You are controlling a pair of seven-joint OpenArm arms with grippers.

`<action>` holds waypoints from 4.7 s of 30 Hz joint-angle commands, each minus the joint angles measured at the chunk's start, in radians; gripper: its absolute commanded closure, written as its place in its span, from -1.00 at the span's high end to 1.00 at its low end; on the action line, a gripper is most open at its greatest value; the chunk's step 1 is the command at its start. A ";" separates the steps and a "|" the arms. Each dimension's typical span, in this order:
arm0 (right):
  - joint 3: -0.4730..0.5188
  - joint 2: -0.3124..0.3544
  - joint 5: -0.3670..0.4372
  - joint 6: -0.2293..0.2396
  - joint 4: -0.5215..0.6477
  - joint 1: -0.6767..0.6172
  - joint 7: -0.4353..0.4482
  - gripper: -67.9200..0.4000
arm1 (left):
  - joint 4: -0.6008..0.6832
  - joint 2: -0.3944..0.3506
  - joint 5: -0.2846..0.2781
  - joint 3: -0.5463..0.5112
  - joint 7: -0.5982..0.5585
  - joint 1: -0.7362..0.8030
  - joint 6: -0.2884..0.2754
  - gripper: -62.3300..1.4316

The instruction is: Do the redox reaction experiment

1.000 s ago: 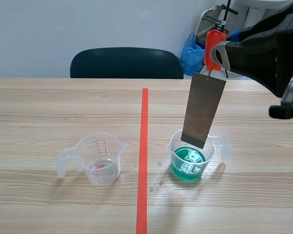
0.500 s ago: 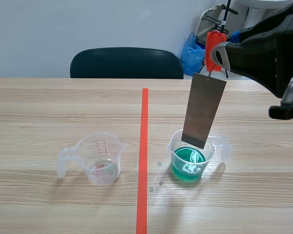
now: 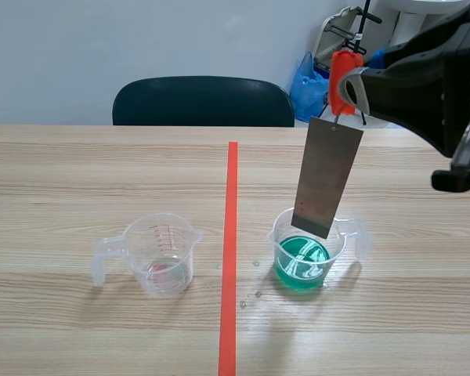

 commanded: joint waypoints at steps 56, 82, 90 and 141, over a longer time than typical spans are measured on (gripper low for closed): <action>0.012 0.013 0.007 -0.004 0.005 0.010 0.013 -0.96 | 0.011 0.003 -0.003 0.001 -0.029 -0.003 -0.006 1.00; 0.012 0.013 0.007 -0.004 0.005 0.010 0.013 -0.96 | 0.011 -0.018 -0.014 0.001 -0.027 -0.004 -0.007 1.00; 0.012 0.013 0.008 -0.003 0.005 0.010 0.016 -0.96 | 0.011 -0.172 -0.013 0.003 0.066 -0.158 -0.135 0.07; 0.012 0.013 0.008 -0.003 0.005 0.010 0.020 -0.96 | 0.180 0.250 -0.127 1.070 1.293 -1.643 -0.456 -0.87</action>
